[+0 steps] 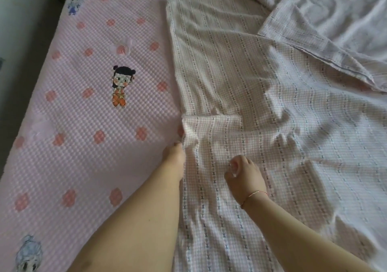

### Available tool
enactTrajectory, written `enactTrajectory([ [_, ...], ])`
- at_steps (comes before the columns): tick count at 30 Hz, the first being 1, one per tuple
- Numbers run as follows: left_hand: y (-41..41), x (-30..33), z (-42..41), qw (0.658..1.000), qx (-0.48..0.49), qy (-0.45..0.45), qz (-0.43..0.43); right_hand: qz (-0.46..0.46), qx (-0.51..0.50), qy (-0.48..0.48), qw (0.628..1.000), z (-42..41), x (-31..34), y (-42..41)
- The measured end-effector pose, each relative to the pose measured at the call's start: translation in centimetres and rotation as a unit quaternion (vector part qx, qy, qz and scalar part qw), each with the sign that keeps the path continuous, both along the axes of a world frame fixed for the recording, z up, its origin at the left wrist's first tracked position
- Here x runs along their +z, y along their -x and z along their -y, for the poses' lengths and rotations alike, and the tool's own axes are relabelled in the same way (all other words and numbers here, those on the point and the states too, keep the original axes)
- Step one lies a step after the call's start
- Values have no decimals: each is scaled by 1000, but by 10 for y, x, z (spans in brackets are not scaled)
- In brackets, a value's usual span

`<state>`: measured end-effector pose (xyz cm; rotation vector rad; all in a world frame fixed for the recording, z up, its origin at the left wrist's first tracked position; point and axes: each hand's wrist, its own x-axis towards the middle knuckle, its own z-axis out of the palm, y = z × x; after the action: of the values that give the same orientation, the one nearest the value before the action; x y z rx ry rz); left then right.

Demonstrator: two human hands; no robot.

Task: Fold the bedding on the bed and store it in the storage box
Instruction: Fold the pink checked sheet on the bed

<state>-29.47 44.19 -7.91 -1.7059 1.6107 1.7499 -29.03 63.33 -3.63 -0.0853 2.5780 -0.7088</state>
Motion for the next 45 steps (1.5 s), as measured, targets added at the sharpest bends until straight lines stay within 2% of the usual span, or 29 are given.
enactTrajectory([
  [3, 7, 8, 0, 993, 20, -113, -36, 3, -45, 10, 999, 24, -5, -4],
  [6, 4, 10, 12, 989, 19, -144, -42, -5, -65, 6, 998, 41, 0, -5],
  [11, -33, 29, 46, 992, 34, -98, -66, -61, -33, -24, 997, 63, 12, -13],
  [14, -63, 45, 77, 993, 69, -59, -77, -53, -12, -54, 997, 75, 16, -23],
  [19, -87, 55, 120, 996, 68, -47, -43, -20, 8, -106, 994, 81, 16, -33],
  [23, -88, 51, 131, 999, 48, 1, -11, -63, 11, -124, 990, 78, 18, -31],
  [26, -84, 48, 127, 999, 10, -30, -9, -87, 7, -144, 986, 62, 14, -18],
  [30, -64, 55, 113, 995, -23, -77, -55, 61, 33, -123, 990, 40, -1, -6],
  [32, -53, 57, 111, 991, -9, -110, -75, 80, 47, -107, 990, 34, -6, -5],
  [34, -46, 59, 109, 982, 50, -154, -101, 79, 51, -91, 991, 31, -6, -4],
  [37, -36, 58, 100, 971, 130, -160, -119, 61, 44, -95, 993, 25, -1, 0],
  [41, -24, 44, 90, 979, 124, -147, -69, -45, 21, -173, 984, 13, 4, 8],
  [45, -22, 33, 99, 990, 103, -85, -45, -29, 25, -180, 983, 5, -6, 15],
])
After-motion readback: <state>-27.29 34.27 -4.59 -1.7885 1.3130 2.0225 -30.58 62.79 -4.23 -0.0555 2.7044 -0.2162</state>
